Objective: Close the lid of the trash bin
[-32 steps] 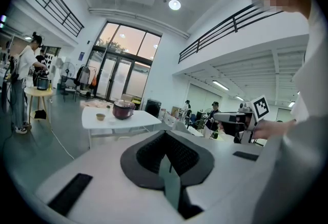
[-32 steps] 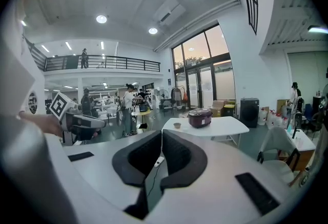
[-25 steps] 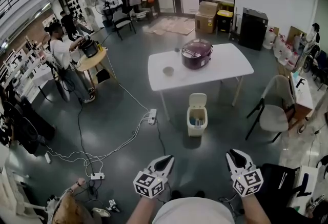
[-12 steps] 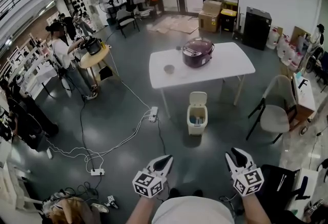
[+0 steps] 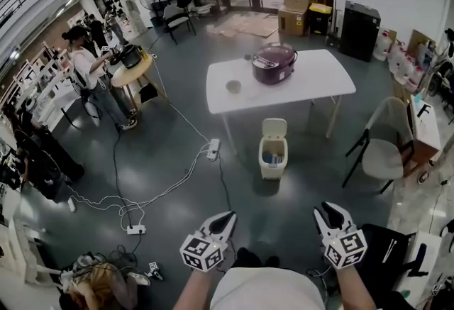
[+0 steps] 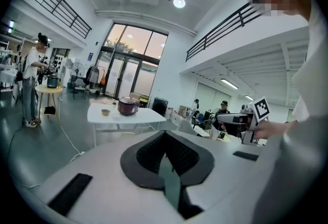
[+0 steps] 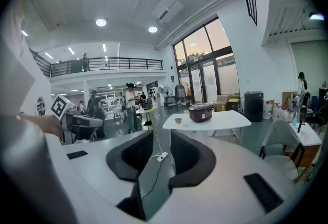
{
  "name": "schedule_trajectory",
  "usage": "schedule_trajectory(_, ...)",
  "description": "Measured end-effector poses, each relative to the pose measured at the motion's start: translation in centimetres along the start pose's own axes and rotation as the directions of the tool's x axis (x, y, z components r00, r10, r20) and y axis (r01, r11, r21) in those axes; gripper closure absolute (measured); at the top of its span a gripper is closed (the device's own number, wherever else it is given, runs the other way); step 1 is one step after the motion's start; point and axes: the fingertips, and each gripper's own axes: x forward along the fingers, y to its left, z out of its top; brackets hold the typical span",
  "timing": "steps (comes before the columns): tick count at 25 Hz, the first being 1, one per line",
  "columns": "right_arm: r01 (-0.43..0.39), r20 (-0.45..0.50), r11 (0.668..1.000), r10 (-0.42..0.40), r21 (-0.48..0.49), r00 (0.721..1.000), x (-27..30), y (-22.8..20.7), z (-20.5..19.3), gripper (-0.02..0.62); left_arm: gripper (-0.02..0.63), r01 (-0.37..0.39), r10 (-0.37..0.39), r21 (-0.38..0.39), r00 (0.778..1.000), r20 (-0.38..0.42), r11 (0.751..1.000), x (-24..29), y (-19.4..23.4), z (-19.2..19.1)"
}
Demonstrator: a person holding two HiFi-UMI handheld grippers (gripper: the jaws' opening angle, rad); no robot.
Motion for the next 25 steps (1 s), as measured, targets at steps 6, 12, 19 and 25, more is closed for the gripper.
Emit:
schedule_trajectory(6, 0.002, -0.01, 1.0, -0.002, 0.016, 1.0, 1.5, -1.0, -0.3, 0.477, 0.591, 0.009, -0.009, -0.003, 1.0, -0.022, 1.0, 1.5, 0.5, 0.0)
schedule_trajectory(12, 0.017, -0.032, 1.0, -0.016, 0.021, 0.999, 5.0, -2.5, -0.2, 0.477, 0.591, 0.026, -0.025, 0.012, 0.999, -0.037, 1.0, 4.5, 3.2, 1.0)
schedule_trajectory(19, 0.028, -0.056, 0.999, -0.027, 0.021, 0.998, 11.8, -4.0, 0.5, 0.479, 0.591, 0.065, -0.061, 0.055, 0.996, -0.064, 0.996, 9.4, 8.4, 2.9)
schedule_trajectory(25, 0.047, -0.078, 0.999, -0.045, 0.023, 0.996, 18.0, -5.1, 1.7, 0.48, 0.591, 0.113, -0.108, 0.052, 0.99, -0.095, 0.992, 13.6, 13.4, 4.7)
